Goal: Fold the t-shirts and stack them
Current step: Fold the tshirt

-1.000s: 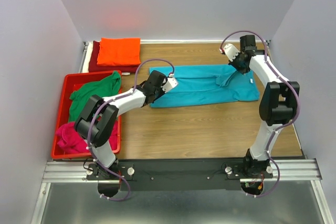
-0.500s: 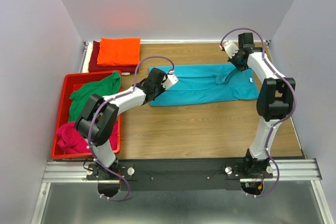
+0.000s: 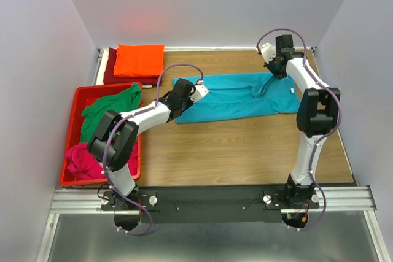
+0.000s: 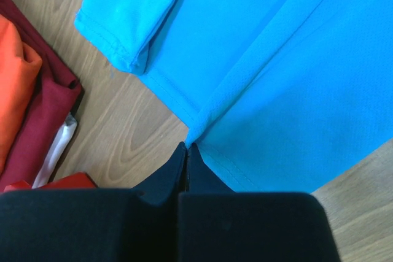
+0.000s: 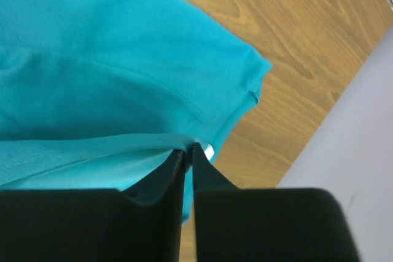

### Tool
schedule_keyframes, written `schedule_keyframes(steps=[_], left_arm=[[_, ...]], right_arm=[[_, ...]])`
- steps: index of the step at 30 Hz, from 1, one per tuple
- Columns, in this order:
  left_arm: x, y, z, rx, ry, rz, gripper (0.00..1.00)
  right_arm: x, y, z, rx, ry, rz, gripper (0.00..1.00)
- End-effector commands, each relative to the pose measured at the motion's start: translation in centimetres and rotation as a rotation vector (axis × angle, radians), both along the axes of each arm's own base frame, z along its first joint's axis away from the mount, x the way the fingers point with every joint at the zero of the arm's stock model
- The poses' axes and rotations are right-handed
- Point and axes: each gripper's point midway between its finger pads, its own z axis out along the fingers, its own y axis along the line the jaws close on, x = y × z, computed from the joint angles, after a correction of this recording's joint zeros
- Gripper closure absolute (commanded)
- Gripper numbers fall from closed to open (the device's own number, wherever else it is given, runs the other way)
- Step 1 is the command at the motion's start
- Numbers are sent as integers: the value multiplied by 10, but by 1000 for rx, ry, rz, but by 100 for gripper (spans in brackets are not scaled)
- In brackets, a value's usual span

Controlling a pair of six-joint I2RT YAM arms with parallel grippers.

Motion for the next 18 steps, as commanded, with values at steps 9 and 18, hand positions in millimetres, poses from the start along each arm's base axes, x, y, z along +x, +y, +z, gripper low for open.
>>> schedule_keyframes(steps=[9, 18], left_arm=[[24, 29, 84, -117, -272, 242, 41], [-19, 62, 178, -298, -573, 263, 14]], right_arm=[[67, 17, -6, 126, -275, -406, 49], [-58, 77, 36, 458, -79, 167, 12]])
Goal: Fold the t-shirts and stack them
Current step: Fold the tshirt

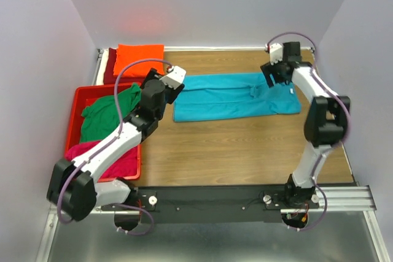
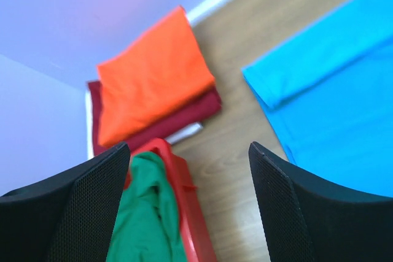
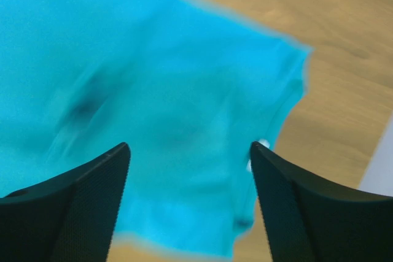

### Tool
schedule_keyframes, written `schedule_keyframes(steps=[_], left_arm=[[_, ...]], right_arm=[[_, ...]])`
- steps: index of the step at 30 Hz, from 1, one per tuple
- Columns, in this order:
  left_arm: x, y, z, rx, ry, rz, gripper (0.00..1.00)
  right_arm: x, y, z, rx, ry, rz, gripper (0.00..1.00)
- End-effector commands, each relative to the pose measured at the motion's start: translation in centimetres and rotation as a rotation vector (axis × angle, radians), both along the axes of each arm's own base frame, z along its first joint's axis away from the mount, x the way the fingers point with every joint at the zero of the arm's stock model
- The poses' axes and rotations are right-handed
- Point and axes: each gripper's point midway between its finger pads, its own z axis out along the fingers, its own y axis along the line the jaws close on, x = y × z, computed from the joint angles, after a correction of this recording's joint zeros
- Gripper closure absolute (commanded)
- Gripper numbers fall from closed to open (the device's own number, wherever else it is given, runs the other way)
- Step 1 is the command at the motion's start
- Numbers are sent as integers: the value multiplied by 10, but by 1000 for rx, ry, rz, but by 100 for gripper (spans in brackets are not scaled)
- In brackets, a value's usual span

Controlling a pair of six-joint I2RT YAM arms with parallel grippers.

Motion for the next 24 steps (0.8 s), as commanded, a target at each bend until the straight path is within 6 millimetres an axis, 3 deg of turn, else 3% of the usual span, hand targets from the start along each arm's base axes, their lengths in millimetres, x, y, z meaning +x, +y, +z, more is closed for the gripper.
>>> schedule_keyframes(steps=[1, 3, 5, 6, 7, 9, 10, 11, 15, 16, 20, 24], left_arm=[[-16, 14, 28, -79, -121, 22, 14], [-23, 16, 32, -122, -130, 27, 14], [-32, 21, 35, -133, -135, 23, 14], [-36, 22, 37, -140, -142, 19, 14], [-43, 24, 38, -148, -153, 8, 14], [-50, 22, 40, -170, -175, -26, 14], [-53, 17, 40, -181, -180, -58, 14], [-60, 7, 38, -195, -191, -136, 14], [-68, -30, 29, -213, -146, -332, 16], [-66, -43, 22, -214, -107, -383, 22], [-59, -73, -11, -253, 64, -440, 44], [-45, -83, -45, -262, 214, -396, 50]], right_arm=[[-81, 73, 46, 210, -41, 556, 11], [-129, 92, 37, 267, 35, 702, 12], [-160, 107, 29, 272, 70, 864, 12], [-169, 115, 26, 254, 76, 906, 12], [-176, 111, 11, 200, 120, 897, 12], [-161, 107, 8, 151, 127, 790, 15], [-151, 100, -5, 153, 176, 698, 18], [-132, 84, 4, 132, 180, 540, 22], [-117, 33, -9, 180, 232, 254, 45], [-116, 11, -8, 229, 228, 157, 46], [-124, -44, -10, 305, 208, -33, 45], [-131, -80, -23, 296, 209, -167, 43]])
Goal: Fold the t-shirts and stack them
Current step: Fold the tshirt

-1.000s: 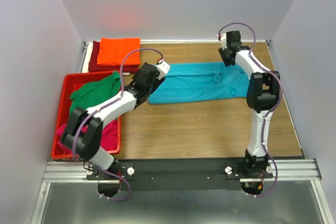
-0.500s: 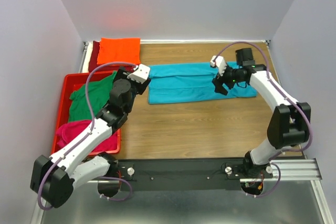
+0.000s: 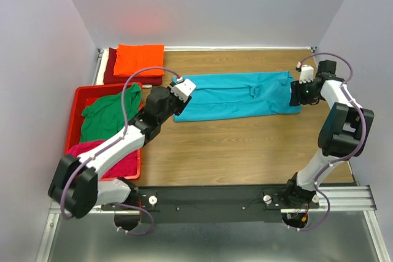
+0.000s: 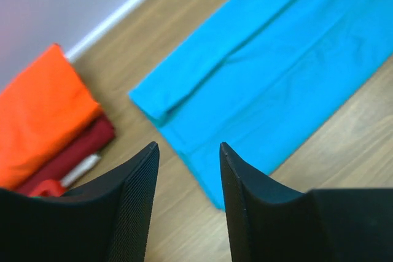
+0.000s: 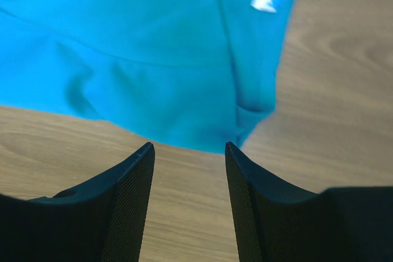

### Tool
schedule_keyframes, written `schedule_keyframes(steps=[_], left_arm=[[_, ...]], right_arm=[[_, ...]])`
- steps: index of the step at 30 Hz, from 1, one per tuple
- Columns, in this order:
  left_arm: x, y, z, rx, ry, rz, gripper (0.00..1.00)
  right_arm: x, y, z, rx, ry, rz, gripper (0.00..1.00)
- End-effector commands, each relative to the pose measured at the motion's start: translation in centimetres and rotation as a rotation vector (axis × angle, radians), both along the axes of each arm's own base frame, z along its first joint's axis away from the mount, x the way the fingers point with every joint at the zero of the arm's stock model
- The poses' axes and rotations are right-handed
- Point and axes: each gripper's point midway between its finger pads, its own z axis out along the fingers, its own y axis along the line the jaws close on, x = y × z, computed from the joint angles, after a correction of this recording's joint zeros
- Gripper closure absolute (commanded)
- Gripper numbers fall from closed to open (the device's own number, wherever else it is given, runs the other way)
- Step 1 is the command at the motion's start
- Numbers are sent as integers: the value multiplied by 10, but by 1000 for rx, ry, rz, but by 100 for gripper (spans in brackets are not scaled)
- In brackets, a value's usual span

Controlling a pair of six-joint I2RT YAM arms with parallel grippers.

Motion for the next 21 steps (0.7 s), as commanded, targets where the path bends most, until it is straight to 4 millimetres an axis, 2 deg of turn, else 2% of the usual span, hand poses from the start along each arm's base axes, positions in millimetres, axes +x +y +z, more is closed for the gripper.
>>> schedule_keyframes(steps=[1, 3, 4, 5, 7, 8, 11, 14, 17, 21], left_arm=[[1, -24, -30, -23, 176, -53, 52], [3, -28, -52, 10, 248, -55, 54], [4, -28, -60, 24, 272, -54, 54], [4, -30, -78, 54, 327, -54, 55], [3, -30, -96, 85, 385, -48, 58], [3, -29, -113, 118, 437, -43, 63], [3, -31, -137, 153, 522, -35, 68], [2, -31, -156, 186, 574, -33, 68], [2, -28, -166, 208, 598, -20, 68], [0, -21, -184, 250, 634, 11, 68]], right_arm=[[-6, -24, -4, 9, 14, -155, 43], [-3, -34, -8, 16, 10, -189, 43], [-5, -43, -16, 16, 28, -214, 43], [-3, -47, -17, 20, 24, -222, 43], [-5, -56, -26, 33, 42, -243, 43], [-5, -57, -27, 35, 43, -239, 43], [-8, -54, -36, 53, 64, -225, 44], [-7, -54, -44, 59, 75, -223, 45], [-4, -54, -48, 65, 80, -222, 46], [-2, -52, -54, 80, 91, -215, 62]])
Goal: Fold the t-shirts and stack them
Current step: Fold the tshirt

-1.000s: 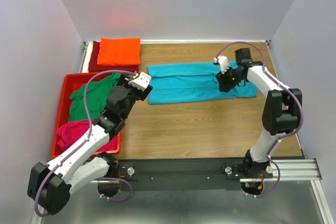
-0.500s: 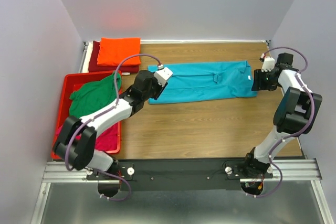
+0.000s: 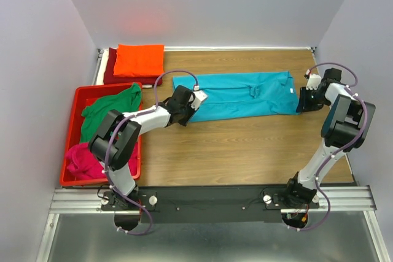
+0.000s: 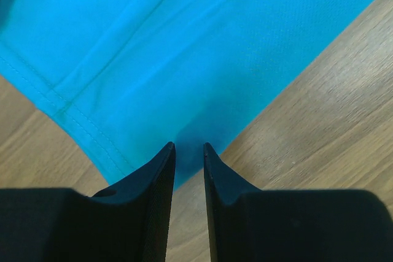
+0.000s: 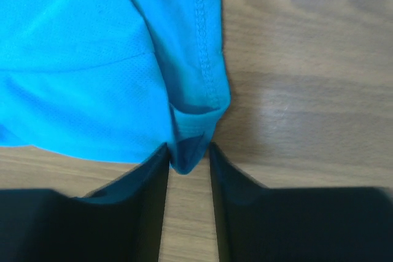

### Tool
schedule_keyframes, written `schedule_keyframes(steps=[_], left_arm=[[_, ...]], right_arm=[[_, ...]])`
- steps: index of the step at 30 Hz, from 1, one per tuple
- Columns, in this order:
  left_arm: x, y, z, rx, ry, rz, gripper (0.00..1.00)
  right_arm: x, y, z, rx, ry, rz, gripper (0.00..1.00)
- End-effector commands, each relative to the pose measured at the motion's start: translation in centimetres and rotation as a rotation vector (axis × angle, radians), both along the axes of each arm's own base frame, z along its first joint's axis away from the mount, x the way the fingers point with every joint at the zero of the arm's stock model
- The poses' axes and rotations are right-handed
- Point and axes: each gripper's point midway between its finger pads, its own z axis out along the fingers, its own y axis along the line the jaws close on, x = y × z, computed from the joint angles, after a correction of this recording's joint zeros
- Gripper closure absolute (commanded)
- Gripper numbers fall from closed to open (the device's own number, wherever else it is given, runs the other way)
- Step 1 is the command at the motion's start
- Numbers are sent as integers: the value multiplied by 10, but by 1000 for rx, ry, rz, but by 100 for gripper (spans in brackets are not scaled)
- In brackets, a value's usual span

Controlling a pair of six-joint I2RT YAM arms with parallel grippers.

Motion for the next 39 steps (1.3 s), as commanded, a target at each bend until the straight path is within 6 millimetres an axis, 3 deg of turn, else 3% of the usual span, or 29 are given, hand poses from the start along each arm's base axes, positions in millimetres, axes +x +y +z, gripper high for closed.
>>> schedule_keyframes(steps=[1, 3, 6, 10, 15, 16, 18, 19, 22, 23, 25, 26, 30, 31, 34, 35, 36, 37, 39], left_arm=[[-5, 6, -20, 53, 67, 21, 68], [-6, 8, -26, 72, 88, 26, 68], [-5, 14, -31, 103, 84, 50, 68], [-6, 18, -33, 115, 85, 59, 68], [-6, 21, -34, 128, 90, 64, 68], [-5, 20, -33, 126, 87, 64, 68], [-1, 17, -22, 103, 60, 60, 68], [1, 15, -14, 90, 40, 58, 68], [10, 3, 34, -12, -84, 28, 59], [12, 0, 62, -63, -160, 23, 57], [14, 0, 93, -115, -251, 19, 53], [12, 4, 119, -153, -336, 27, 47], [10, 34, 177, -197, -562, 136, 33], [9, 42, 187, -203, -602, 171, 30], [3, 78, 218, -206, -744, 318, 16], [-1, 92, 231, -209, -797, 376, 13], [-3, 99, 236, -211, -816, 404, 12], [-5, 104, 241, -211, -835, 425, 11], [-12, 117, 256, -229, -887, 474, 11]], right_arm=[[8, -1, -2, 20, -15, -1, 71], [8, -2, -3, 15, -13, 3, 85], [8, -11, -1, -16, -18, -4, 95], [16, -34, 12, -65, -51, -45, 98], [28, -46, 22, -103, -78, -45, 98], [29, -45, 23, -97, -84, -38, 90], [31, -38, 29, -74, -110, -12, 65], [26, -35, 27, -64, -106, -2, 44], [22, -21, 32, -25, -130, 36, 25], [22, -16, 39, -18, -150, 55, 0], [20, -9, 38, -11, -150, 78, 0], [19, 1, 44, -5, -166, 106, 0], [25, 41, 64, -3, -225, 229, 0], [29, 66, 68, -4, -238, 302, 0], [29, 117, 82, -33, -292, 489, 0], [25, 159, 84, -44, -328, 641, 0], [26, 182, 89, -56, -363, 726, 0], [11, 228, 84, -43, -380, 878, 0], [1, 272, 79, -62, -462, 1089, 0]])
